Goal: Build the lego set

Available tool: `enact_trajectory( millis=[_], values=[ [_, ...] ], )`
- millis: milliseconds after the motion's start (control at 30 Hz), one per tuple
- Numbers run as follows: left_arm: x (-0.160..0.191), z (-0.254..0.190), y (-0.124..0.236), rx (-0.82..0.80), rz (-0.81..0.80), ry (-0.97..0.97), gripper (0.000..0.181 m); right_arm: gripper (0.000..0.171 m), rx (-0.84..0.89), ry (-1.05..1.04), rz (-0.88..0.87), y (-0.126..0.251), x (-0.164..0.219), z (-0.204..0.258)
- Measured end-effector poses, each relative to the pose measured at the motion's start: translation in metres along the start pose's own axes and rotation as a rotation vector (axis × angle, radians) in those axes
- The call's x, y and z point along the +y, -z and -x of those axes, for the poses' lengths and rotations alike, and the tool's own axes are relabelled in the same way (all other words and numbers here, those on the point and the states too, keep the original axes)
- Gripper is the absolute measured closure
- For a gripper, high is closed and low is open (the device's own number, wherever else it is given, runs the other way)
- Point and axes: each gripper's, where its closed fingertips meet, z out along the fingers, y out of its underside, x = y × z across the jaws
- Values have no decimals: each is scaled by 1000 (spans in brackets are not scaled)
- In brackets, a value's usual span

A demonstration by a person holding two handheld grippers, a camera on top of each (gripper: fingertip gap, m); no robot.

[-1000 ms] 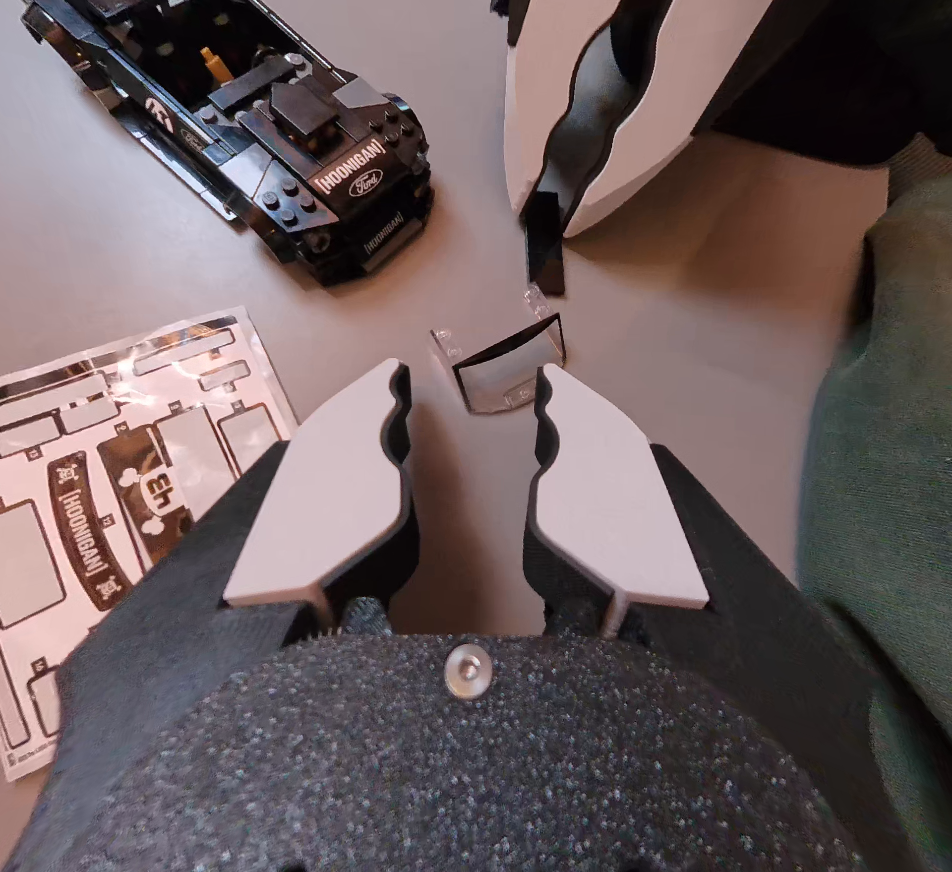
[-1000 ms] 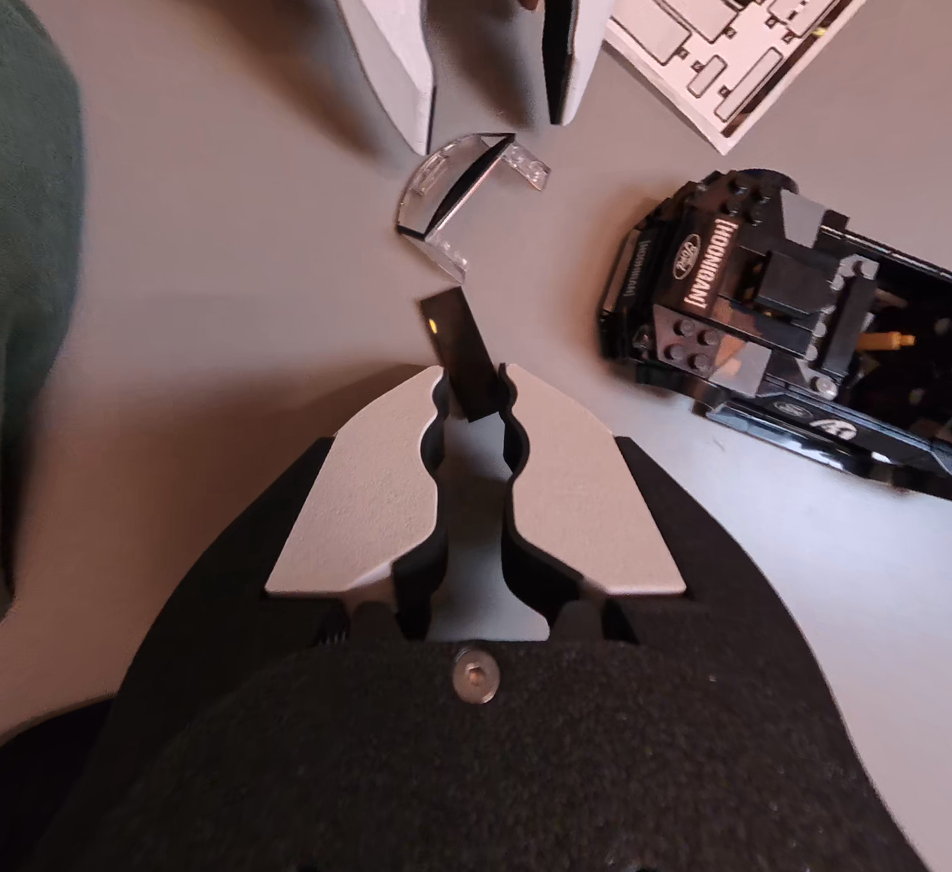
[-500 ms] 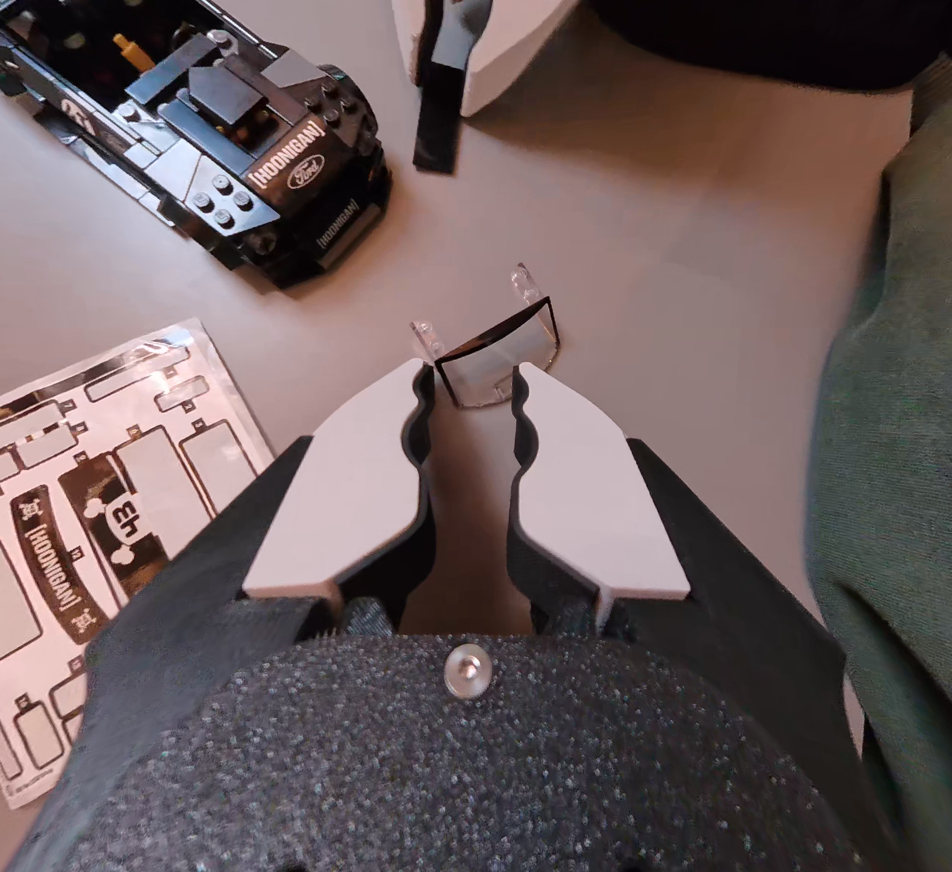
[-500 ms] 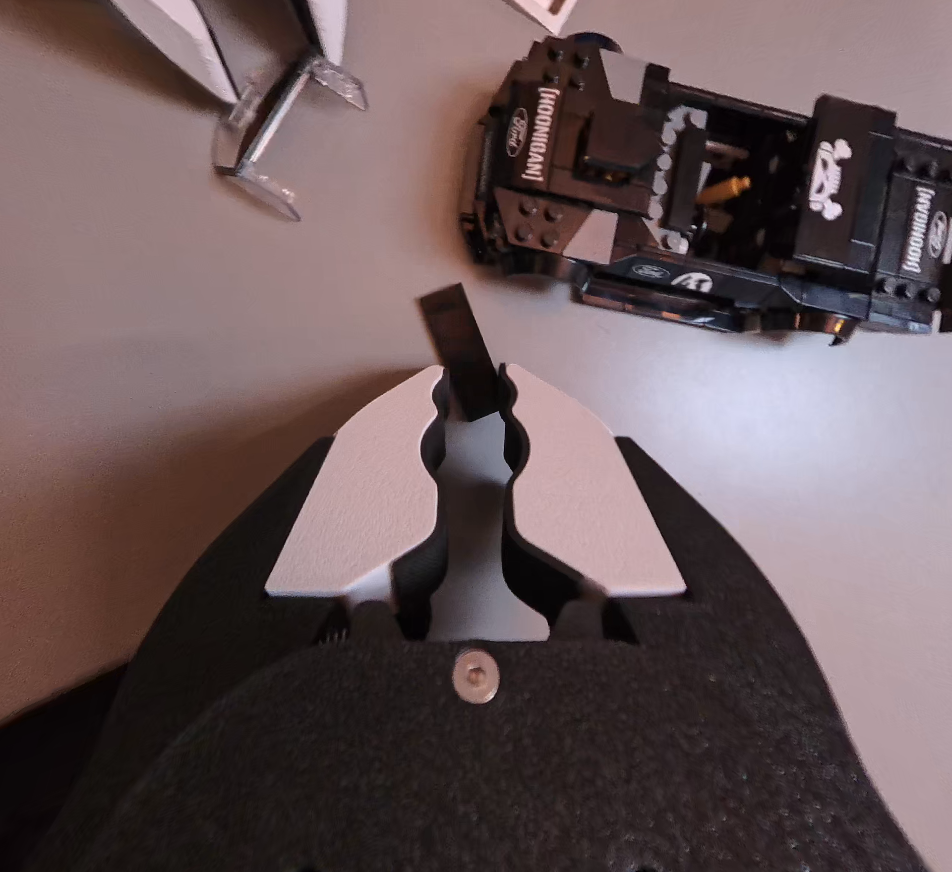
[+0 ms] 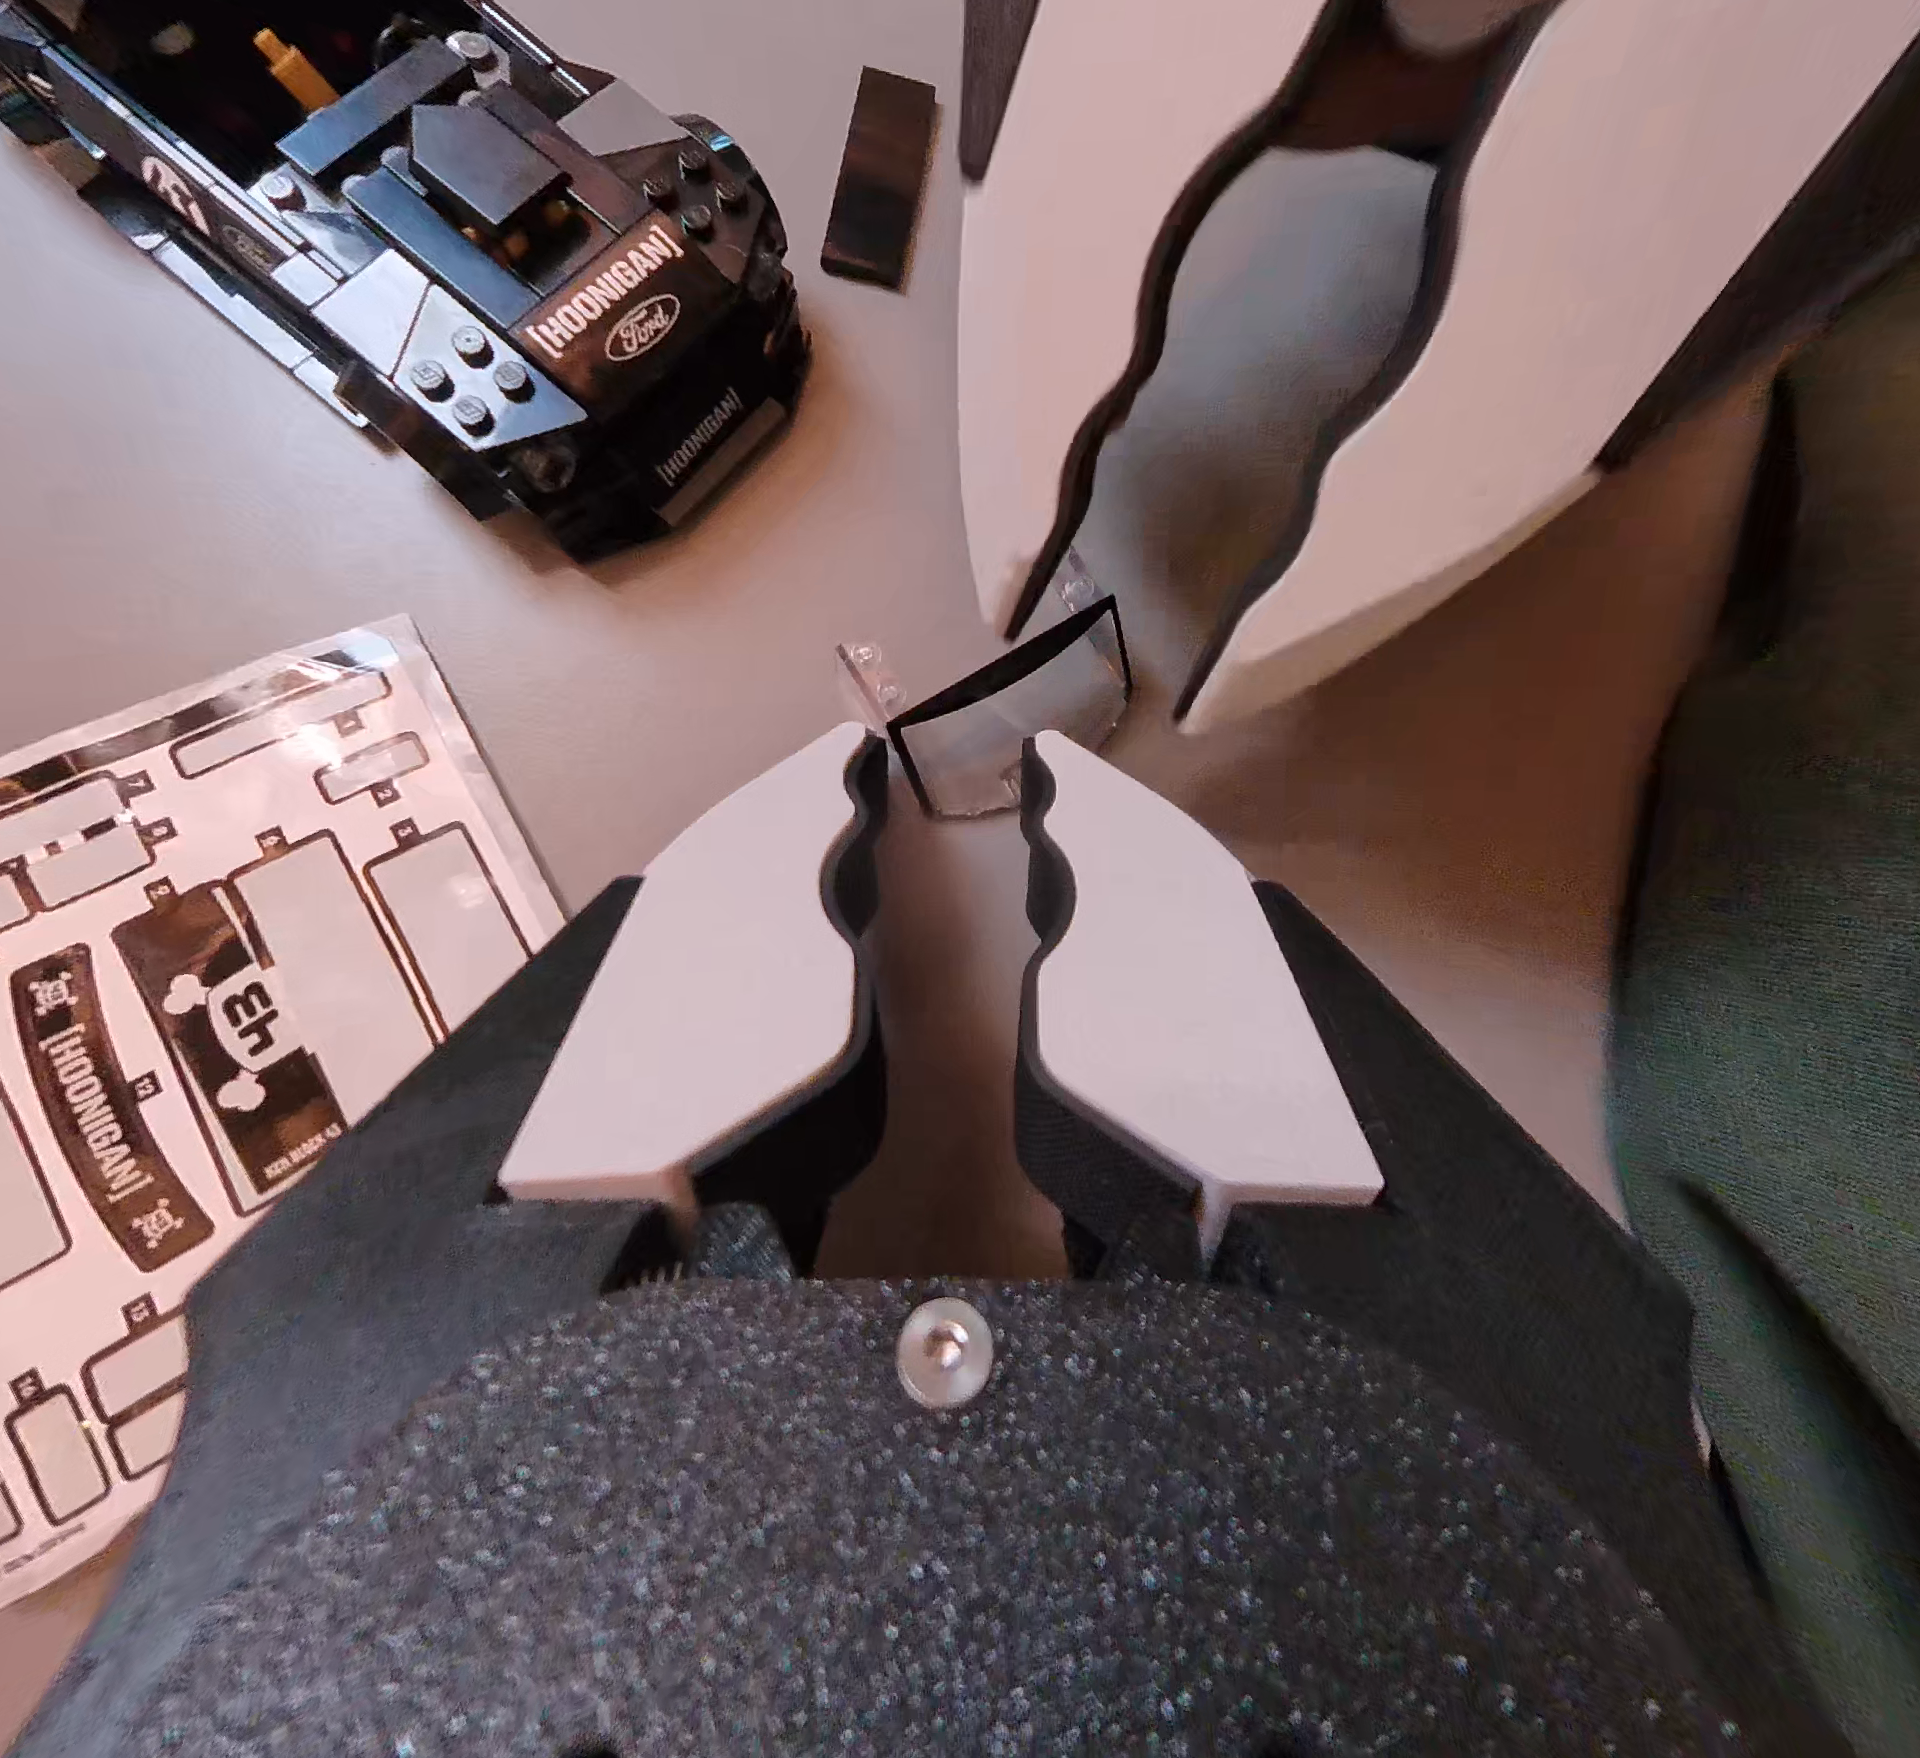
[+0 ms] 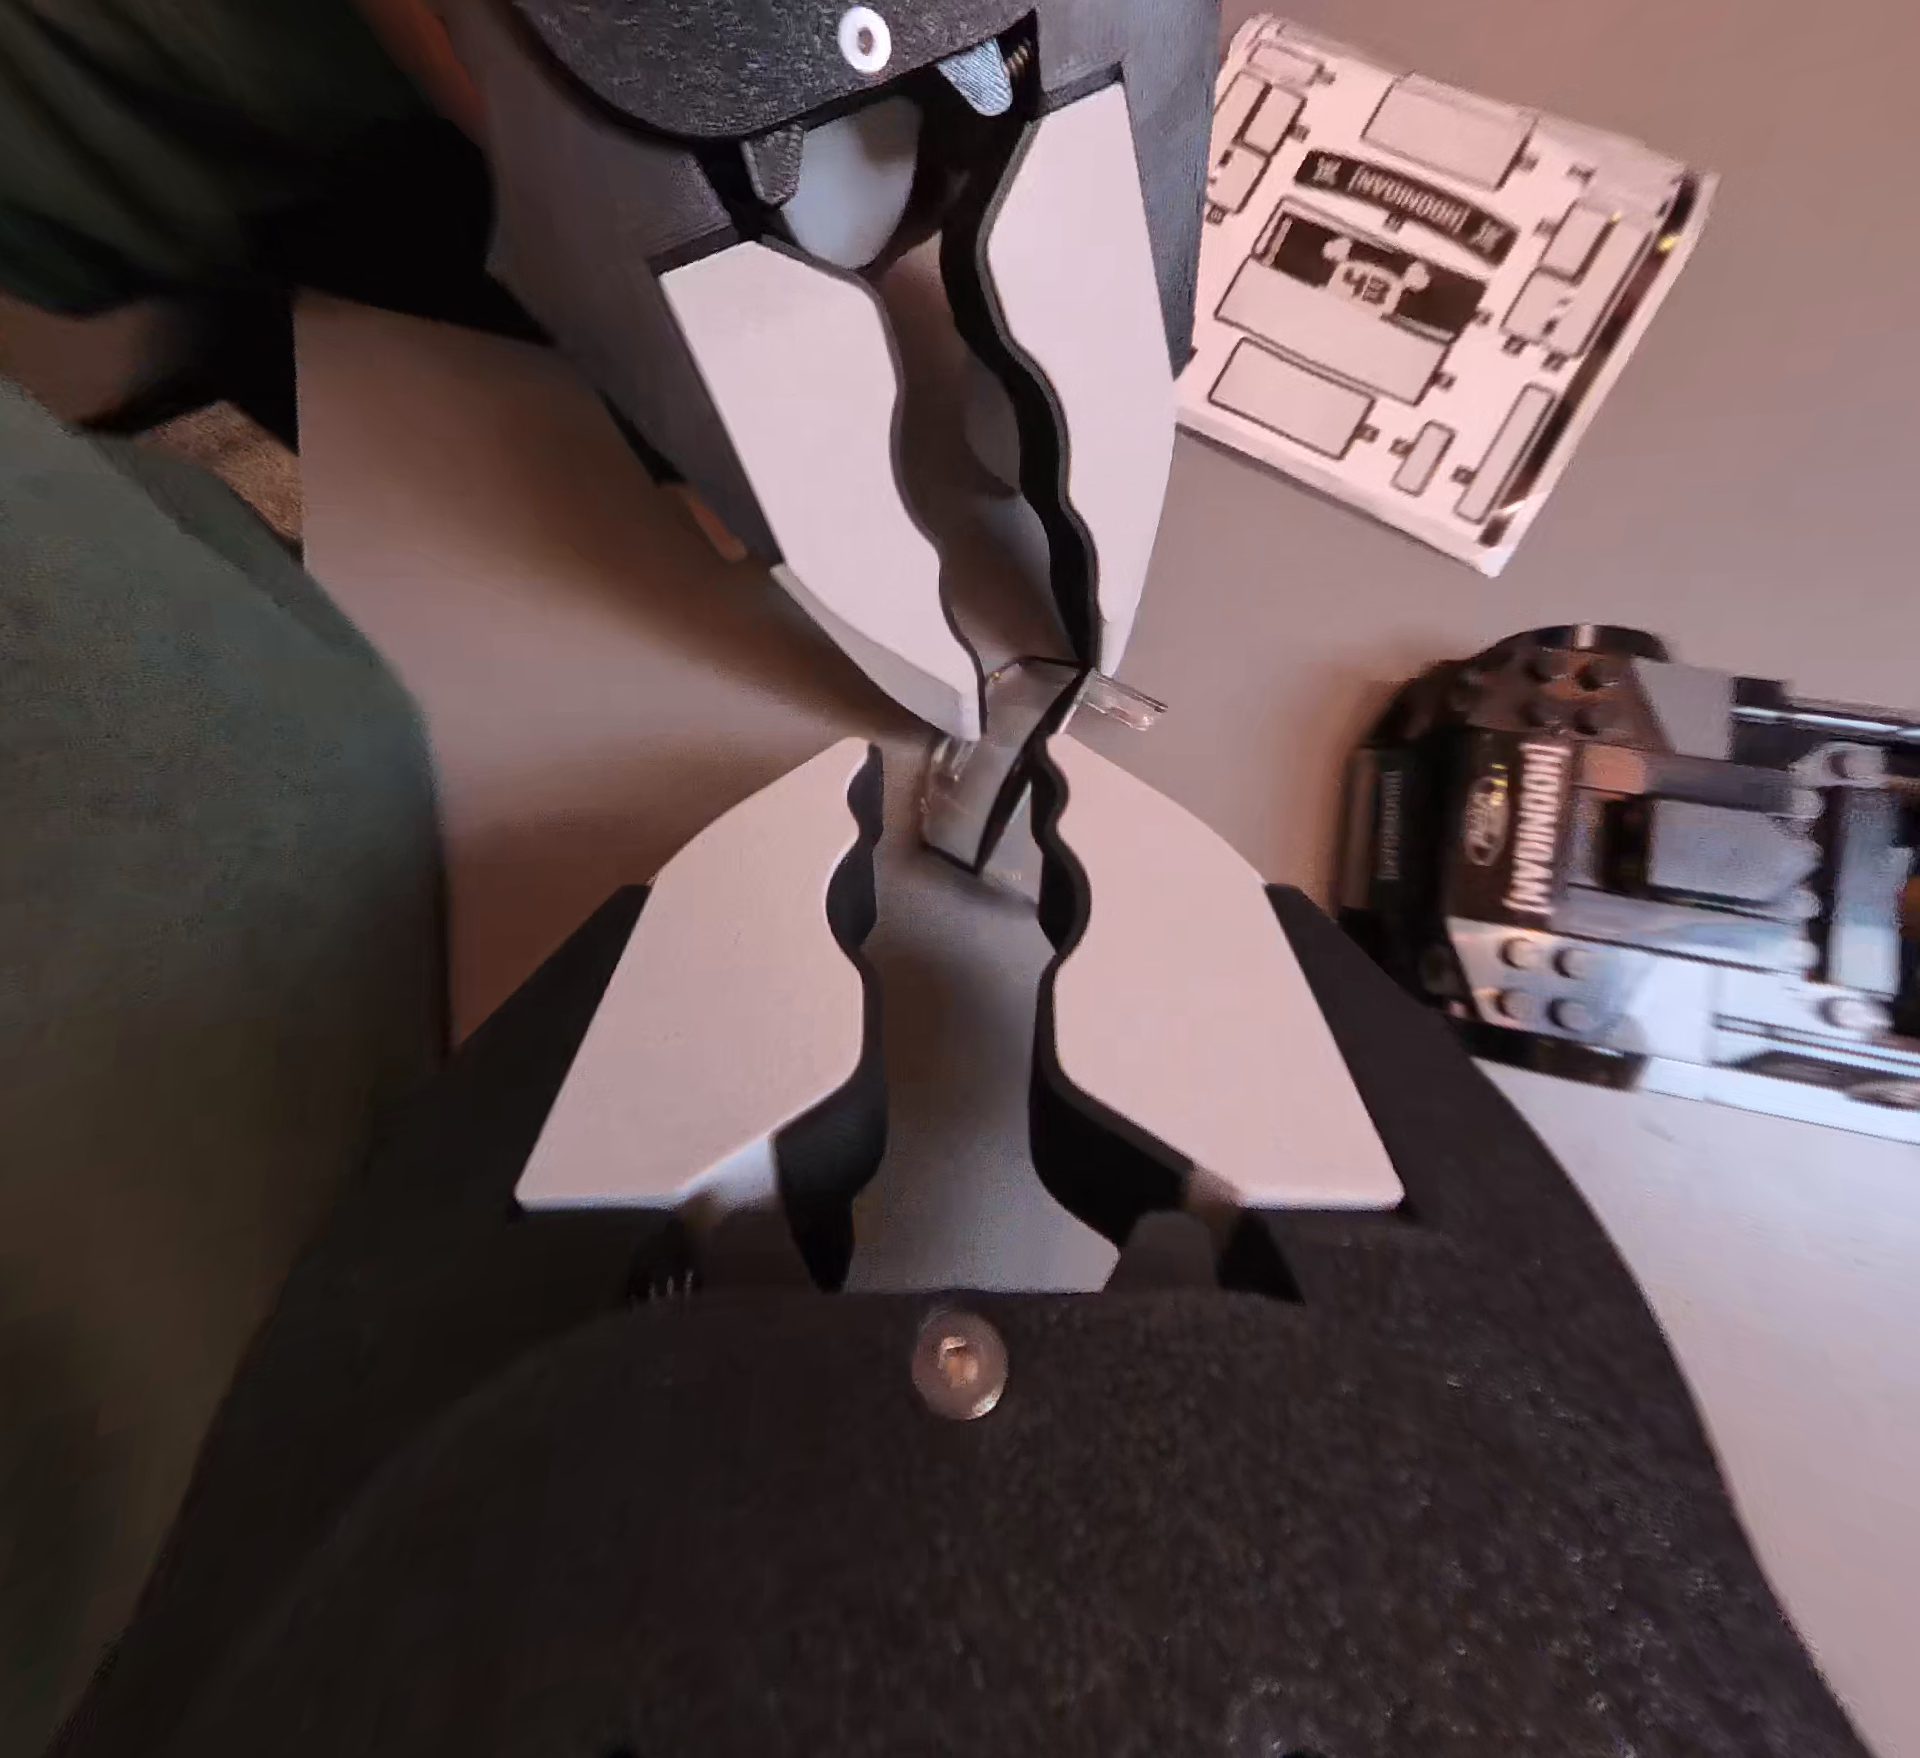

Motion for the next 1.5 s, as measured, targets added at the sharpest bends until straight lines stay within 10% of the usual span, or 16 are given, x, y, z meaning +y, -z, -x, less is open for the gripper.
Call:
enact_trajectory(
  millis=[333, 733, 1133, 1500],
  values=[
    [4, -7, 3, 30, 13, -8, 157, 163, -27, -46, 38, -7, 11, -9],
    [-29, 27, 14, -75, -190, 60, 145, 165, 38, -65, -116, 68, -2, -67],
    [-63, 74, -34, -215, -178, 157, 84, 165, 74, -29, -117, 82, -26, -154],
    [-69, 70, -45, -210, -186, 190, 98, 165, 51, -34, -151, 84, -26, -158]
  ],
)
